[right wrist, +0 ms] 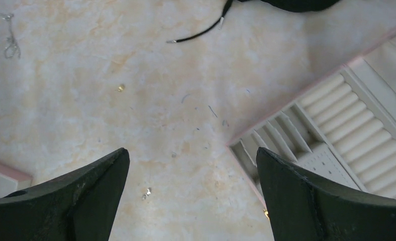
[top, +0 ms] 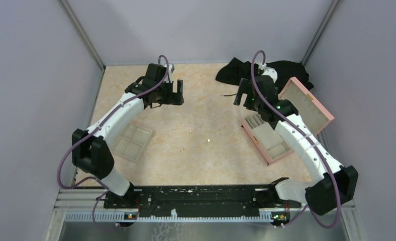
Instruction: Organize the mixed jewelry
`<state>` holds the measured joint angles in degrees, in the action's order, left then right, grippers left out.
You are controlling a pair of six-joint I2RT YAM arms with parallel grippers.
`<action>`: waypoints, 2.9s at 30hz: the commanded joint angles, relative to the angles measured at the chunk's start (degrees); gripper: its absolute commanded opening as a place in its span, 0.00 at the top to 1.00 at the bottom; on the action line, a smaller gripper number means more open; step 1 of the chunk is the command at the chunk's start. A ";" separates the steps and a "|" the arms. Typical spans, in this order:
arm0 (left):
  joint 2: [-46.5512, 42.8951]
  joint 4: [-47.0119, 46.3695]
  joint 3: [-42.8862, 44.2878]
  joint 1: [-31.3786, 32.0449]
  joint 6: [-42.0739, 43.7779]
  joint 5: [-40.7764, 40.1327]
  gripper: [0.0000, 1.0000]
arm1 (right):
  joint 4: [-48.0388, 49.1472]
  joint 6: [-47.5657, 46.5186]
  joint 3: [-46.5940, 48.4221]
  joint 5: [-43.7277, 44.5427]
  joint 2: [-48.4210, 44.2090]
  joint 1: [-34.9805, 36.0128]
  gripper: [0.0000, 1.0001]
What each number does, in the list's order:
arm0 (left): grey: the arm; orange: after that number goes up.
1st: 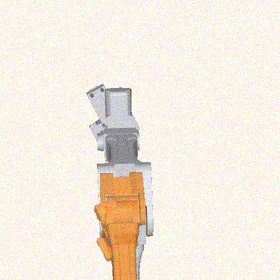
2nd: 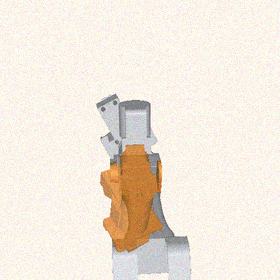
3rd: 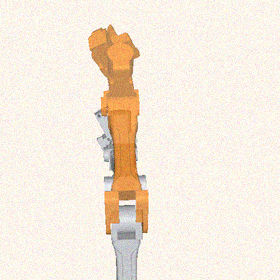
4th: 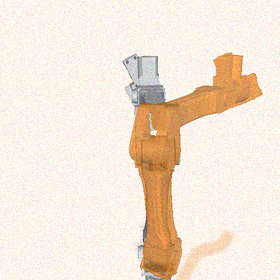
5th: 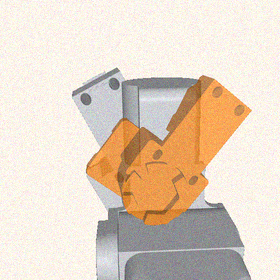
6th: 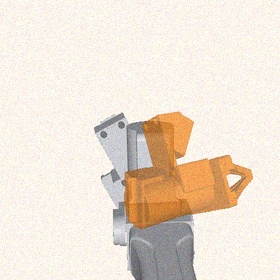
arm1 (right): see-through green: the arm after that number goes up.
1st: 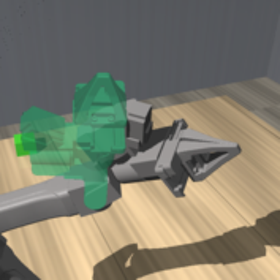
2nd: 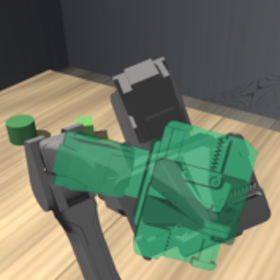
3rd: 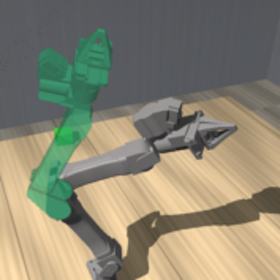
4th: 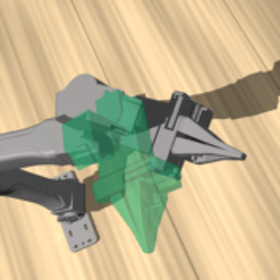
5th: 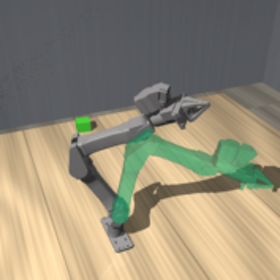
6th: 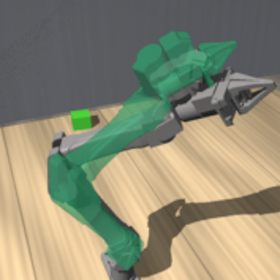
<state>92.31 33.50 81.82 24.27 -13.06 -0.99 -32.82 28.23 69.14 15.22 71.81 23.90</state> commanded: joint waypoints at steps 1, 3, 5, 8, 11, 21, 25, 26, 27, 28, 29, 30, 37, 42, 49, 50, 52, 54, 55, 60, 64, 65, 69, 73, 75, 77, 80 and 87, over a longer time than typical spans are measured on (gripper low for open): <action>0.00 1.36 -0.25 0.13 0.07 -3.85 0.02 | -4.00 4.85 -4.37 5.77 -7.37 0.44 0.05; 0.05 0.40 -1.08 0.16 -0.02 -5.30 0.02 | -3.46 5.09 -7.09 3.65 -9.38 0.43 0.03; 0.09 -1.19 -1.96 0.08 0.21 -6.20 0.02 | -2.25 4.20 -9.30 0.46 -10.99 0.44 0.03; 0.62 -3.33 -2.22 0.07 1.28 -4.98 0.02 | -2.15 4.01 -11.72 -1.24 -12.91 0.45 0.03; 1.09 -5.10 -1.80 0.07 3.16 -5.68 0.02 | -3.11 4.66 -13.61 0.85 -14.59 0.44 0.05; 8.34 2.18 7.09 -5.80 -1.88 -1.61 0.02 | -7.58 8.41 -13.79 4.55 -12.74 0.41 0.07; 10.02 6.75 6.43 -7.04 -4.09 -3.13 0.02 | -9.58 8.42 -11.76 0.70 -9.22 0.36 0.08; 9.71 7.72 5.72 -7.65 -4.99 -3.10 0.02 | -9.88 8.47 -11.46 -0.18 -8.46 0.36 0.08; 9.04 8.63 4.50 -8.25 -6.05 -3.25 0.02 | -9.97 8.43 -11.31 -0.86 -7.96 0.36 0.08; 8.09 9.12 2.85 -8.95 -6.94 -3.23 0.02 | -9.96 8.57 -11.33 -1.27 -7.72 0.36 0.08; 7.01 9.21 0.96 -9.62 -7.58 -3.22 0.02 | -9.68 8.67 -11.55 -1.55 -7.73 0.36 0.08; 5.72 9.20 -1.01 -10.16 -8.14 -3.56 0.02 | -9.22 8.68 -11.78 -1.67 -7.87 0.37 0.08; -2.34 8.05 -15.48 -10.31 -20.16 -6.67 0.05 | -5.29 8.06 -12.16 -2.49 -7.22 0.36 0.08; -3.61 0.46 -21.45 -10.73 -23.79 -6.75 0.07 | -3.88 7.11 -11.13 -4.67 -4.28 0.40 0.08; 6.33 -2.91 -20.00 -10.74 -20.00 -1.37 0.06 | -4.39 5.23 -9.79 -3.84 -2.91 0.36 0.08; 6.82 -3.82 -19.90 -10.69 -18.92 -0.39 0.06 | -4.52 5.11 -9.72 -3.60 -2.99 0.36 0.08; 7.07 -6.30 -19.86 -10.31 -16.09 3.46 0.06 | -4.80 5.10 -9.74 -3.21 -3.23 0.35 0.08; 7.36 -7.78 -19.28 -9.26 -14.03 5.74 0.05 | -4.89 5.09 -10.08 -3.00 -3.41 0.29 0.08; 7.62 -8.41 -18.91 -8.53 -13.29 6.55 0.04 | -4.95 5.20 -10.29 -3.01 -3.59 0.37 0.08; 10.17 -9.48 -15.00 -5.84 -11.64 8.82 0.02 | -4.45 6.24 -11.00 -3.71 -3.69 0.29 0.08; 11.49 -9.50 -10.12 -5.82 -10.73 10.31 0.02 | -4.34 6.56 -10.86 -3.89 -3.61 0.30 0.08; 11.65 -9.46 -8.96 -5.82 -10.05 10.53 0.02 | -4.29 6.63 -10.72 -3.84 -3.60 0.27 0.08; 11.77 -5.84 -5.36 -5.82 -7.41 12.43 0.02 | -3.77 6.45 -9.77 -4.31 -3.21 0.36 0.10; 6.83 -3.92 -7.49 -5.65 -4.41 14.53 0.02 | -3.78 5.55 -7.21 -3.68 -2.56 0.36 0.10; 3.60 -3.79 -7.28 -5.60 -2.54 15.04 0.02 | -3.28 5.42 -6.37 -3.40 -2.47 0.36 0.10; 1.36 -4.49 -6.20 -5.55 -1.37 13.73 0.02 | -2.27 5.39 -5.85 -3.36 -2.30 0.36 0.10; 1.38 -4.68 -2.66 -6.00 -2.00 6.67 0.02 | -0.57 5.32 -5.47 -4.05 -1.53 0.37 0.10; 10.92 -4.42 7.98 -12.77 -4.86 5.25 0.04 | 1.23 5.92 -3.08 -6.27 1.78 0.36 0.11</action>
<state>97.56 29.47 85.60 16.34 -16.88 4.80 -35.24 34.09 62.37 10.41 72.42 23.90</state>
